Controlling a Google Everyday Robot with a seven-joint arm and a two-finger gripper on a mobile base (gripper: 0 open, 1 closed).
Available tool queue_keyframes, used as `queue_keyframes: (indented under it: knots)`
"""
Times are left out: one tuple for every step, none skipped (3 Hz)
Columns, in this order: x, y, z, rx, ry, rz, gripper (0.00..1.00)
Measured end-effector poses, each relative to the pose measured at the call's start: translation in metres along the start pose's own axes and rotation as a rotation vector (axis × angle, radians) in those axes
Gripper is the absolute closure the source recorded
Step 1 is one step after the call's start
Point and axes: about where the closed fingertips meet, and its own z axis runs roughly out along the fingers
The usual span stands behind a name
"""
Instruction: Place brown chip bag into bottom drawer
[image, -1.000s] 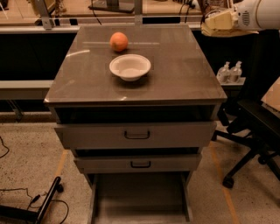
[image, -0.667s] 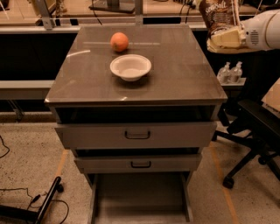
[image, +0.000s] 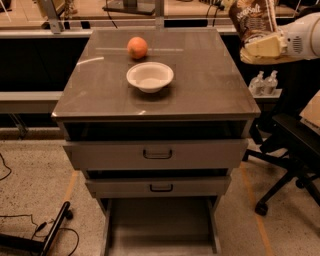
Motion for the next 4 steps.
queue_keyframes:
  knots:
    - [0.011, 0.006, -0.059, -0.088, 0.036, -0.056, 1.0]
    - [0.028, 0.012, -0.109, -0.151, 0.06, -0.099, 1.0]
    - [0.053, 0.013, -0.154, -0.212, 0.099, -0.131, 1.0]
    - [0.087, 0.023, -0.183, -0.313, 0.164, -0.162, 1.0]
